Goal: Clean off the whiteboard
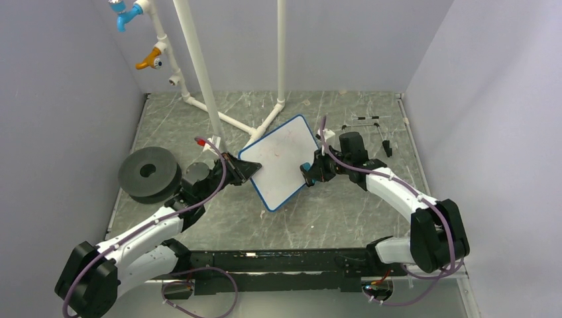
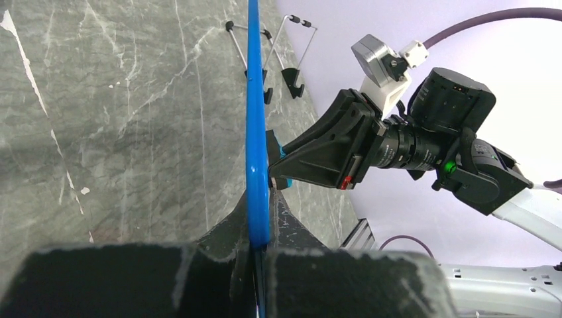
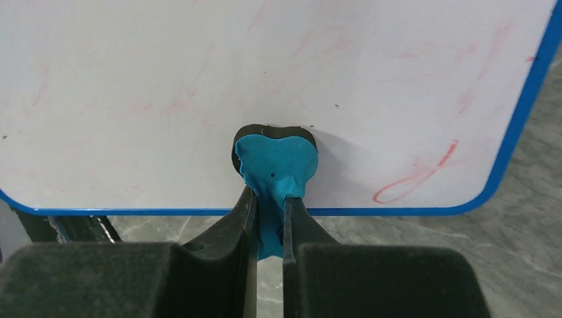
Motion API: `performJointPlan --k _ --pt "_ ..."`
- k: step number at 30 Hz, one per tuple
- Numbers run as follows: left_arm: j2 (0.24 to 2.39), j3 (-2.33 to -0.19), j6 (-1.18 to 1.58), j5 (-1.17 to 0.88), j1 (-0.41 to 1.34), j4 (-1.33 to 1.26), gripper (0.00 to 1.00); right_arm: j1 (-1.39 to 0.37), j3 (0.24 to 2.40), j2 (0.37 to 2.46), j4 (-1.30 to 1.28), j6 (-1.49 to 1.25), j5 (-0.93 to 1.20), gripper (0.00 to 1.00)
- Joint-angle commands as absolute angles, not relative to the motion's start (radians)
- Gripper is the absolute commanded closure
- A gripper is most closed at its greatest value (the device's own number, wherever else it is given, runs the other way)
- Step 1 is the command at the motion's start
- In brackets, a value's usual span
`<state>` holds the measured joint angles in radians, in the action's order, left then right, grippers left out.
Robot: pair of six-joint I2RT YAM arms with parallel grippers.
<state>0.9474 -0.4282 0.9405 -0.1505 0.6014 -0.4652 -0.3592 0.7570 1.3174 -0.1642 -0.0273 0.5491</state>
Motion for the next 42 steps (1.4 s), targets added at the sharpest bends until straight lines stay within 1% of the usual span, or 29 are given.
performJointPlan --k 1,7,9,12,16,19,21,26,28,31,34,37,39,42 --pt "0.913 -0.469 1.022 -0.216 0.609 -0.749 1.0 -0.367 0.757 1.302 -0.13 -0.048 0.63 1.0" --pt "0.914 -0.467 1.021 -0.223 0.607 -0.756 1.0 -0.227 0.778 1.343 -0.122 -0.119 0.445 1.0" --pt "0.915 -0.466 1.021 -0.227 0.603 -0.763 1.0 -0.205 0.762 1.336 -0.124 -0.113 0.465 1.0" --pt "0.923 -0.465 1.026 -0.233 0.6 -0.782 1.0 -0.217 0.739 1.322 -0.116 -0.108 0.571 1.0" --pt "0.924 -0.466 1.027 -0.229 0.598 -0.787 1.0 -0.3 0.741 1.315 -0.134 -0.076 0.694 1.0" --pt "0.919 -0.471 1.022 -0.228 0.596 -0.778 1.0 -0.339 0.737 1.297 -0.121 -0.077 0.717 1.0" --pt "0.917 -0.47 1.023 -0.227 0.596 -0.78 1.0 -0.329 0.751 1.301 -0.116 -0.091 0.662 1.0" --pt "0.916 -0.467 1.022 -0.231 0.594 -0.778 1.0 -0.187 0.778 1.329 -0.096 -0.16 0.484 1.0" --pt "0.915 -0.466 1.02 -0.236 0.592 -0.78 1.0 -0.145 0.776 1.332 -0.103 -0.157 0.47 1.0" --pt "0.923 -0.453 1.015 -0.25 0.588 -0.817 1.0 -0.128 0.773 1.31 -0.113 -0.131 0.549 1.0" --pt "0.938 -0.416 1.001 -0.291 0.576 -0.9 1.0 -0.128 0.775 1.235 -0.107 -0.115 0.741 1.0" --pt "0.959 -0.372 0.983 -0.335 0.563 -1.016 1.0 -0.129 0.779 1.147 -0.123 -0.09 0.874 1.0" --pt "0.973 -0.355 0.976 -0.368 0.559 -1.068 1.0 -0.126 0.797 1.114 -0.172 -0.064 0.934 1.0" --pt "0.984 -0.332 0.973 -0.401 0.558 -1.119 1.0 -0.124 0.808 1.089 -0.223 -0.027 0.967 1.0"
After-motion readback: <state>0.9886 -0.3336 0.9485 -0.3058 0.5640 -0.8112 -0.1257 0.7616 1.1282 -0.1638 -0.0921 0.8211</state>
